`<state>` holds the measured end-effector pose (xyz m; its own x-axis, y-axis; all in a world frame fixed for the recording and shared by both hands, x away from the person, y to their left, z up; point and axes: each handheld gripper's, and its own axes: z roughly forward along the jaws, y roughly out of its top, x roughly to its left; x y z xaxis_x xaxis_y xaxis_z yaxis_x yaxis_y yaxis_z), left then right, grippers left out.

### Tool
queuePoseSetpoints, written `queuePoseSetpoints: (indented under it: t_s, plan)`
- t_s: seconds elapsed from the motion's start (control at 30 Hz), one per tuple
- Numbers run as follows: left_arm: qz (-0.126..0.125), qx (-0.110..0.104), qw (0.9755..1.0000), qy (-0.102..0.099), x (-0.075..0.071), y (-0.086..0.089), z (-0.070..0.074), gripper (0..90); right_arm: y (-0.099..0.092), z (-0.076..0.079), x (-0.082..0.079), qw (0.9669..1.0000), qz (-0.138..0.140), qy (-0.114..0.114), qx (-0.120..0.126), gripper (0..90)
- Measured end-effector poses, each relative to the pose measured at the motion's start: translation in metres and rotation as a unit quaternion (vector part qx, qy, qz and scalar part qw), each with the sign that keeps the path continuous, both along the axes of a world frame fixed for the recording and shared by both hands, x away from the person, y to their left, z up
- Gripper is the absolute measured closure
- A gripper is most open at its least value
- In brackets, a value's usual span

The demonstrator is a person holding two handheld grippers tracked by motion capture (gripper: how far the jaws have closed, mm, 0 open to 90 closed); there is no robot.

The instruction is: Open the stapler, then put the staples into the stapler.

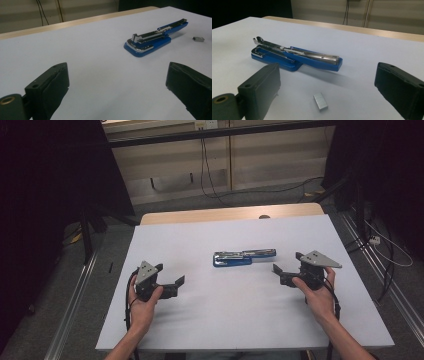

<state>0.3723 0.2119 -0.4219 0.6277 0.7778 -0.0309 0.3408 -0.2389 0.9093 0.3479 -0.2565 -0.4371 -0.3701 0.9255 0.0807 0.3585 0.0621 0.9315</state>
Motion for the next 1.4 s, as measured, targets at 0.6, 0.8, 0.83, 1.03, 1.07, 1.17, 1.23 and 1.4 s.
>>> queuePoseSetpoints:
  t_s: [0.6,0.8,0.83,1.03,1.07,1.17,1.23,1.4]
  plan:
    - [0.009,0.006,0.9999,0.005,-0.023,0.013,-0.003,3.7,0.005,-0.002,-0.007,1.0000,0.006,0.005,0.004,7.9]
    - [0.007,-0.003,1.0000,0.006,-0.024,0.014,-0.001,3.7,0.004,-0.001,-0.003,0.9999,0.003,0.007,0.008,8.0]
    - [0.005,-0.001,1.0000,0.007,-0.025,0.015,-0.001,3.8,0.004,-0.002,-0.002,0.9999,0.005,0.012,0.009,7.7]
    - [0.004,-0.008,0.9998,0.017,-0.026,0.016,-0.002,5.9,0.006,0.002,0.005,0.9991,0.025,0.031,0.012,4.9]
    - [0.003,-0.002,0.9999,0.015,-0.028,0.016,-0.001,5.9,0.006,0.003,0.005,0.9988,0.030,0.037,0.015,5.3]
    - [0.009,-0.004,0.9999,0.007,-0.032,0.016,0.002,5.3,0.005,0.004,0.007,0.9981,0.040,0.048,0.003,4.8]
    - [0.017,-0.007,0.9998,0.002,-0.035,0.016,0.002,5.3,0.004,0.005,0.009,0.9977,0.044,0.052,0.001,5.1]
    - [0.010,-0.015,0.9998,0.002,-0.046,0.019,0.004,5.4,0.003,0.006,0.013,0.9963,0.057,0.063,-0.011,6.3]
